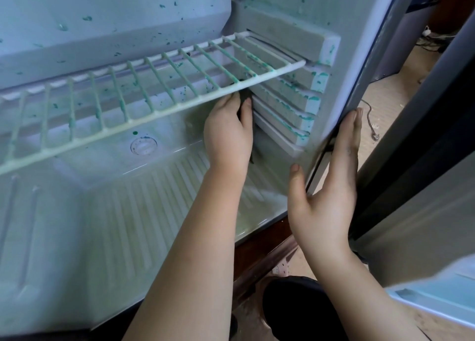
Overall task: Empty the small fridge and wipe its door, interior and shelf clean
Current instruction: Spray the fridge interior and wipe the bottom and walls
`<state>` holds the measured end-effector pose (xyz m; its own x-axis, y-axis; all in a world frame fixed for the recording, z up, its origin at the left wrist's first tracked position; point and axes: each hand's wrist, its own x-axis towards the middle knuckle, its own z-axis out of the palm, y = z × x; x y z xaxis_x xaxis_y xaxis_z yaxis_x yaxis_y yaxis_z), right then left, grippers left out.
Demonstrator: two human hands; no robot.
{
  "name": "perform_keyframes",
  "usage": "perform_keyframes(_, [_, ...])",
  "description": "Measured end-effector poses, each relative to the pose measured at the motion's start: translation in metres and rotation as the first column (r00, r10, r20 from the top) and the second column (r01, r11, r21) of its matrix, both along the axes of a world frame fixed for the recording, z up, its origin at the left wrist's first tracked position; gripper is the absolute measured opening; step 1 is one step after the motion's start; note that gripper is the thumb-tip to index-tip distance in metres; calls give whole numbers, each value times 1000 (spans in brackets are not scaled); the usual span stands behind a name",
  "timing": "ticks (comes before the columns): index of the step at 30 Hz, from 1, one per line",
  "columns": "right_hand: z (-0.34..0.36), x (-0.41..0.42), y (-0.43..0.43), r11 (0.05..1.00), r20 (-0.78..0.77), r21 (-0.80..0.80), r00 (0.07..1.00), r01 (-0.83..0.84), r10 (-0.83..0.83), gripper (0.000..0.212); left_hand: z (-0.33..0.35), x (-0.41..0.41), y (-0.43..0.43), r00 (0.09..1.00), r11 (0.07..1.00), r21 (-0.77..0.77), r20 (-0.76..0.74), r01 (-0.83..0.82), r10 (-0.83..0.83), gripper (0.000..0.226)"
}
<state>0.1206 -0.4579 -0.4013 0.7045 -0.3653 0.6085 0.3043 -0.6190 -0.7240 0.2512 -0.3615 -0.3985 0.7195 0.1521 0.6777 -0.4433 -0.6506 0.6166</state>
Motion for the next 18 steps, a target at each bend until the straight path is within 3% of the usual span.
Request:
perform_keyframes(4, [-1,1,-1,1000,10,-11,1000,-1,1,79,0,0,-1,997,953,-302,-71,-26,5,26])
perform_keyframes(6, [-1,0,-3,1000,3,-19,1000,-18,18,80,2,-1,-5,997,928,-371,-82,-35,5,26])
perform_keyframes(14, [0,-2,-5,998,-15,-29,998,-58,58,82,3,-3,6,997,1000,-5,76,28,-27,28])
perform_keyframes(18, [1,-2,-4,998,-14,-8,998,-59,59,82,3,-4,13,988,992,62,101,113,-119,25])
